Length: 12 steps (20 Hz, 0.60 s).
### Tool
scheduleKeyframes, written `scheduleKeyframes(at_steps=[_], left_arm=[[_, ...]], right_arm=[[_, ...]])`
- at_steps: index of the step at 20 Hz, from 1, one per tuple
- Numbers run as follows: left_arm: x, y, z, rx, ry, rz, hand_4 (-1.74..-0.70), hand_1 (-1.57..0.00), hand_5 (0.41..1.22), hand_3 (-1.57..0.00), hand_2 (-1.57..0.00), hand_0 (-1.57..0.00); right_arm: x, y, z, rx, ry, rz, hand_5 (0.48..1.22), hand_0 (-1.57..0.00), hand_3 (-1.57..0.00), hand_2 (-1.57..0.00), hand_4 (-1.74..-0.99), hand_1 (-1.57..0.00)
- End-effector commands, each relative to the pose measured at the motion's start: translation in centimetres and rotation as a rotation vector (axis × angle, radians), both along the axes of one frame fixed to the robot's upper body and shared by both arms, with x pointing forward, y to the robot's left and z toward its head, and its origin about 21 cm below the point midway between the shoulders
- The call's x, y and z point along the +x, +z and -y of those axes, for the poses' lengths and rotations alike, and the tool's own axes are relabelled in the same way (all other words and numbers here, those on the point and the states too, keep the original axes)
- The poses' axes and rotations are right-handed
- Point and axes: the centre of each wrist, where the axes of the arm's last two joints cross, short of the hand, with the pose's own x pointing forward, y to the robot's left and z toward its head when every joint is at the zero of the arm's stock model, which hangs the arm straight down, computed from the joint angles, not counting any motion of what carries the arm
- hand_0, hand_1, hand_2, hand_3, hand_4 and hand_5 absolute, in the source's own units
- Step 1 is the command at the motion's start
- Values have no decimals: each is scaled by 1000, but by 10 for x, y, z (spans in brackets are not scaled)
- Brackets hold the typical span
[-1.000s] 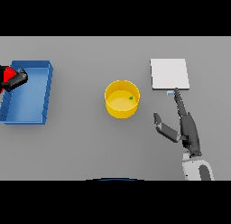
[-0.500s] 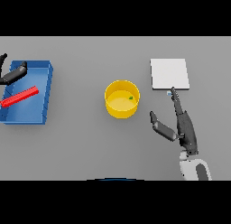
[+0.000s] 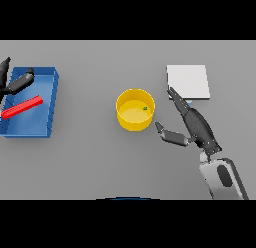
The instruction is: Pick up the red beaker and tilt it to pour out 1 green nut into yellow bowl. Pick up the yellow bowl and place it on the metallic measuring scale.
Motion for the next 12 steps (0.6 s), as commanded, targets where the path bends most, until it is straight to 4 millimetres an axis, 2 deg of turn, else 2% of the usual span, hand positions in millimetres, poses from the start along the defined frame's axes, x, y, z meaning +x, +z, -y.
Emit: scheduleKeyframes(at_steps=[1, 5, 7, 9, 12], left_arm=[[-1, -1, -1, 6, 0, -2, -792, -6, 709, -6, -6, -8], [0, 3, 0, 4, 0, 4, -795, -2, 708, -2, -2, -3], [-1, 5, -1, 6, -1, 5, -793, -1, 716, -1, -1, -1], [1, 2, -1, -1, 9, -4, -795, 0, 721, 0, 0, 0], [3, 0, 6, 5, -7, -6, -798, 0, 723, 0, 0, 0]], right_arm=[[2, 2, -1, -69, 18, 2, 691, 1, 1, 1, -1268, 1], [25, 20, -7, -358, 162, 69, 669, 1, 1, 1, -1278, 1], [36, 21, -15, -472, 226, 74, 666, 1, 1, 1, -1276, 1], [44, 30, -24, -528, 299, 100, 662, 1, 1, 1, -1269, 1], [55, 30, -38, -589, 380, 79, 656, 1, 1, 1, -1274, 1]])
